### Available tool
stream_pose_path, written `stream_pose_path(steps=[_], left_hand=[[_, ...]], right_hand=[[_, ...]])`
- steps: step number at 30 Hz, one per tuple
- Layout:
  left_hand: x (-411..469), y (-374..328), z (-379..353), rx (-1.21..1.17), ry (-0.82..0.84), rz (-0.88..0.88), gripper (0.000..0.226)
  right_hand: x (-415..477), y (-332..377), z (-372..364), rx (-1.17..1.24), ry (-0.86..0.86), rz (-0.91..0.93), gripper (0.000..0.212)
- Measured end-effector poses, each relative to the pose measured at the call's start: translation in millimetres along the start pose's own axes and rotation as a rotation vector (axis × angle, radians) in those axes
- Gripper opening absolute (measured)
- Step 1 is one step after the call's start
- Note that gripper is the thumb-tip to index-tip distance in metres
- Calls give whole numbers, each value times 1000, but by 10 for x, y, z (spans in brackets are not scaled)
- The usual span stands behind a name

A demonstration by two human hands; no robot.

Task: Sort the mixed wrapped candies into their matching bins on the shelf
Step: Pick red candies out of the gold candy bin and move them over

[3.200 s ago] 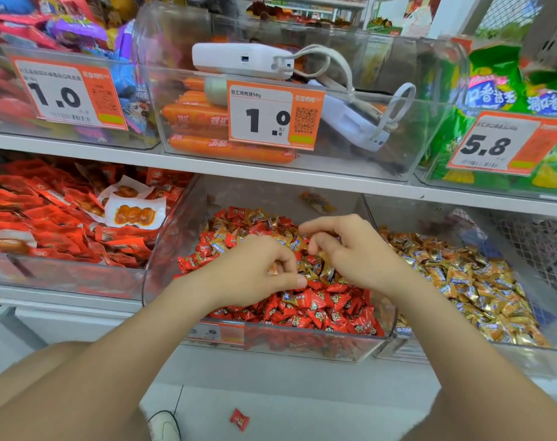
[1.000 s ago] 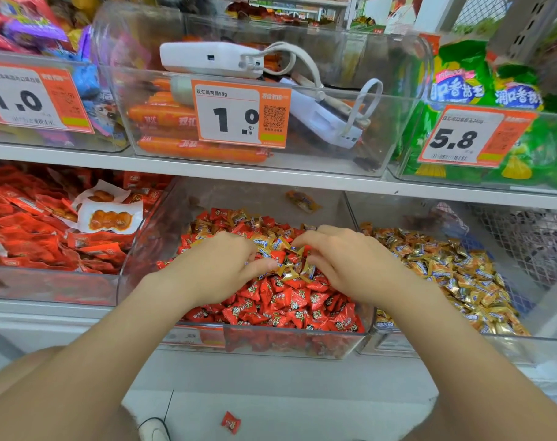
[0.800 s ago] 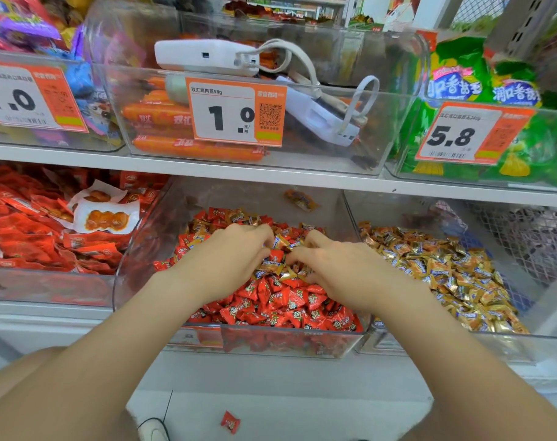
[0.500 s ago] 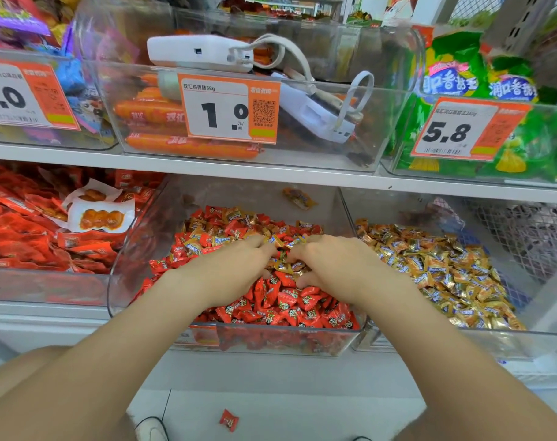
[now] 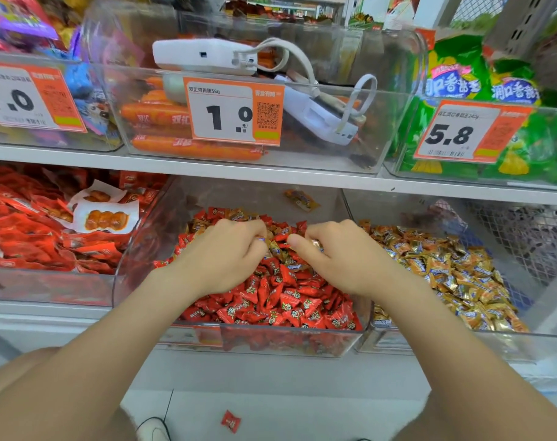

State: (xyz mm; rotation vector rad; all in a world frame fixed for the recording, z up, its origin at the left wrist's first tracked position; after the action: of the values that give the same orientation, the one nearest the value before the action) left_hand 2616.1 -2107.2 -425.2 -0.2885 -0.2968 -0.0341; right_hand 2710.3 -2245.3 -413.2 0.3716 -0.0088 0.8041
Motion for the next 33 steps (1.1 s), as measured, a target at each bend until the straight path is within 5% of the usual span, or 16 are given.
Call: stream_pose_path(steps=[5, 13, 18, 25, 33], left_hand=[[-48, 114, 154, 14, -71, 93, 53], [122, 207, 138, -49, -163, 39, 20], [339, 186, -40, 25, -69, -54, 32], [374, 305, -423, 125, 323, -61, 37], [279, 413, -433, 117, 503, 7, 55]], right_hand=[[46, -30, -76, -63, 68, -6, 21], [-12, 119, -356, -241, 241, 40, 35], [59, 10, -455, -253, 271, -35, 20], [-7, 66, -108, -26, 149, 11, 26], [21, 42, -22, 197, 237, -21, 23]])
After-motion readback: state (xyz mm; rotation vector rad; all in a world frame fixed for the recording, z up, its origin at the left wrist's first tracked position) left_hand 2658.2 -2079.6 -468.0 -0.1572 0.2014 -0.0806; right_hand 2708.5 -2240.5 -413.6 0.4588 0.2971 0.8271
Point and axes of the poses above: each hand's wrist, its own x-axis towards the middle knuckle, its own z-axis out of the back of the hand, y = z × x, the point moved 9 cm from there along x, towards the middle knuckle, and after that the axes turned 13 degrees about -z, right-handed, at the moved point
